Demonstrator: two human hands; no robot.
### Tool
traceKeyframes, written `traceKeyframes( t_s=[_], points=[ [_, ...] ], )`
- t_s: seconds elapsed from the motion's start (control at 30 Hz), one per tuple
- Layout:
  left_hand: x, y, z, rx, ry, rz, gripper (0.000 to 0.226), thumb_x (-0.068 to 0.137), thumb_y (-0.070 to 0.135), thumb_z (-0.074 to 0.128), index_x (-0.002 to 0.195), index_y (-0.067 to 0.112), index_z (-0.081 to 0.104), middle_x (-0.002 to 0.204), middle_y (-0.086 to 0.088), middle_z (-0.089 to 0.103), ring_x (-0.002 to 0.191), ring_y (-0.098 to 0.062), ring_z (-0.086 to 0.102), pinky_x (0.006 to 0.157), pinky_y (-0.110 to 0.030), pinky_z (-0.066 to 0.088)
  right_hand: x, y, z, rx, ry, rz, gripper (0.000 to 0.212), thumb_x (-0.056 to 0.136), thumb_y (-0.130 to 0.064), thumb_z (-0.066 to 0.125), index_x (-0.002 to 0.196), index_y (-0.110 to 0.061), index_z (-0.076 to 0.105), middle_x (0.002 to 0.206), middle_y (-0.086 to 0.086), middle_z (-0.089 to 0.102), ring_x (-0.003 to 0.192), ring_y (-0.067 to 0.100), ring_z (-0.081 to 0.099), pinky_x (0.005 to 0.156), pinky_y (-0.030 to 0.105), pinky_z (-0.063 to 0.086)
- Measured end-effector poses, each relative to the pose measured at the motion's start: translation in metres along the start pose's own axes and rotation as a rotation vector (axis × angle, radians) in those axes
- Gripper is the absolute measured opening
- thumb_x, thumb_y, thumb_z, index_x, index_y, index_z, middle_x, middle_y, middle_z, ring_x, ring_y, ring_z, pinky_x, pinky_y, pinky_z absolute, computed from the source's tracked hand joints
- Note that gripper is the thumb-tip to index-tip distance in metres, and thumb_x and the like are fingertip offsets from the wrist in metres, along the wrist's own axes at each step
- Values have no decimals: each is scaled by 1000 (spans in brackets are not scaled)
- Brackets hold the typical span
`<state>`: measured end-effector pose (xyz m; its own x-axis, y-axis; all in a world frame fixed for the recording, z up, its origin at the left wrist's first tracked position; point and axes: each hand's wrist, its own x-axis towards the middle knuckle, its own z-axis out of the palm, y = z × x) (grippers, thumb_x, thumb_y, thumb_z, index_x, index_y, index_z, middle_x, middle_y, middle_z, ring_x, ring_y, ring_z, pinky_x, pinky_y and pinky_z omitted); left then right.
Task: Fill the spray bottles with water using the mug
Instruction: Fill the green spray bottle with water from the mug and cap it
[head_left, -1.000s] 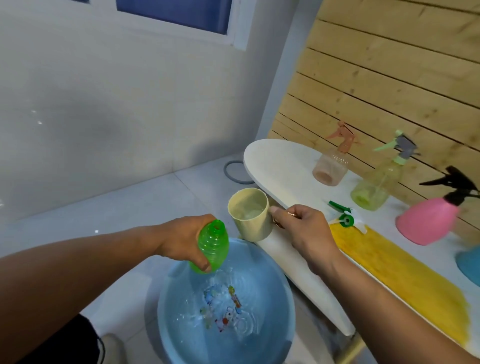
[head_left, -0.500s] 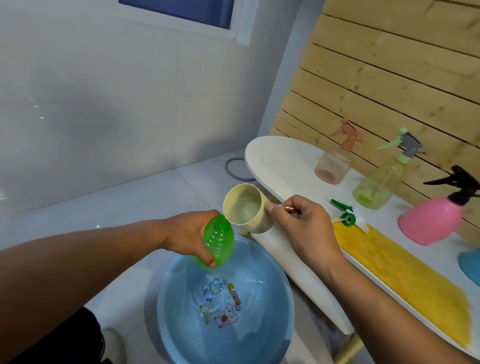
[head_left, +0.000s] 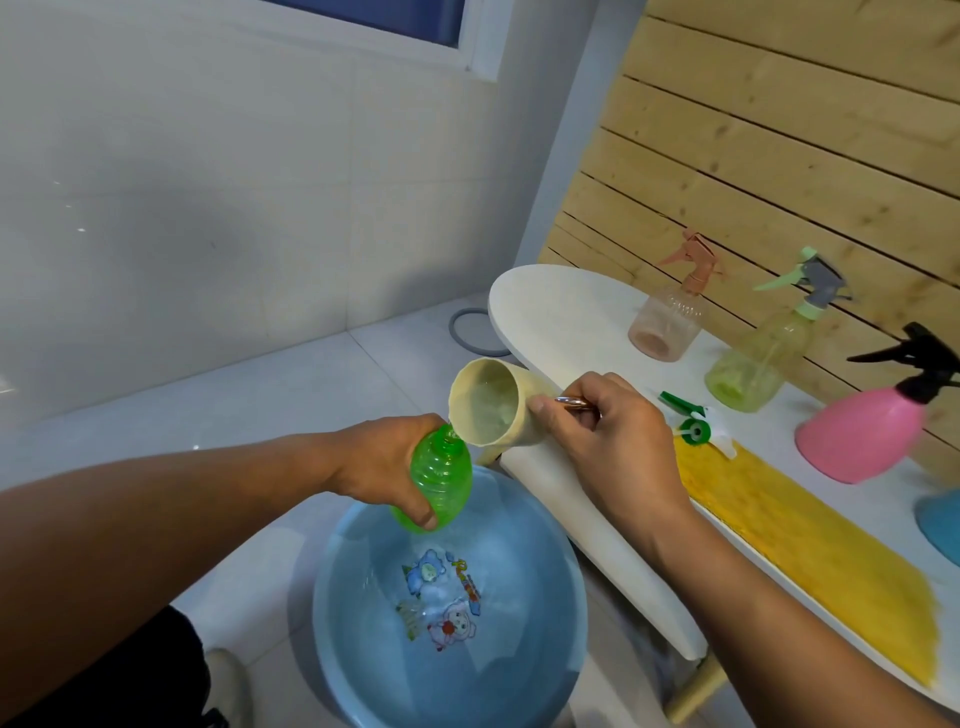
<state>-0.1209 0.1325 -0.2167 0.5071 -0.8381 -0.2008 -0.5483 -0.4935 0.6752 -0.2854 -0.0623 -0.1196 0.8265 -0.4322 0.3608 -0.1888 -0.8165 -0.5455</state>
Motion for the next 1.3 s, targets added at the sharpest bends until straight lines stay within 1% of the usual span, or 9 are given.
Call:
traceKeyframes(
  t_s=[0.1,0.2,0.33,0.57,0.7,0.93,1.0,1.2,1.3],
  points=[
    [0,1,-1,2,1,1,82,58,42,100,122,44,48,115,17,64,107,-8,64,93,-33,56,0,0,-1,-21,12,-30,33,90,-44,71,71,-21,56,74,-5,52,70,7,51,57,18,32],
    [0,2,-1,-1,4,2,83,58,42,99,123,43,48,116,17,65,107,-8,64,94,-35,57,-1,-1,-2,-28,17,-43,32,90,-45,70,72,-21,57,75,-5,52,69,7,52,60,25,36],
    [1,2,-1,6,9,4,82,59,41,100,122,45,48,115,17,64,107,-7,64,93,-32,56,0,-2,-2,-42,21,-53,33,90,-45,69,72,-21,57,74,-5,52,69,8,52,61,32,37],
    [0,5,-1,11,22,-3,81,62,37,100,125,41,49,116,17,64,107,-7,63,86,-23,52,1,-2,-3,-43,36,-68,31,91,-45,69,74,-21,59,74,-6,52,69,8,51,61,32,37],
    [0,5,-2,8,21,-1,84,62,37,100,129,38,50,118,16,64,109,-7,63,92,-28,54,0,-2,-5,-46,47,-86,30,91,-46,69,74,-23,58,74,-7,51,69,8,50,60,32,36],
    [2,4,0,1,26,1,86,59,40,100,129,40,50,117,17,65,108,-7,64,94,-31,55,1,-1,-5,-70,56,-100,29,91,-47,69,75,-25,58,75,-7,51,69,14,50,62,36,42],
    [2,4,0,0,27,5,85,59,40,100,128,41,50,117,17,65,108,-7,64,95,-32,55,1,-1,-5,-66,56,-83,32,91,-47,68,73,-23,57,74,-7,51,69,12,50,62,35,41],
    [2,6,0,-7,42,18,84,60,37,101,127,38,52,116,17,65,107,-7,64,95,-33,55,6,7,-11,46,34,76,38,90,-46,70,66,-23,51,68,-6,49,64,10,46,59,35,34],
    [3,7,0,-26,45,22,84,59,37,101,126,41,51,116,17,66,107,-6,65,95,-34,56,6,10,-13,1,42,93,36,89,-47,69,70,-21,56,70,-6,53,68,12,49,61,37,39]
  ],
)
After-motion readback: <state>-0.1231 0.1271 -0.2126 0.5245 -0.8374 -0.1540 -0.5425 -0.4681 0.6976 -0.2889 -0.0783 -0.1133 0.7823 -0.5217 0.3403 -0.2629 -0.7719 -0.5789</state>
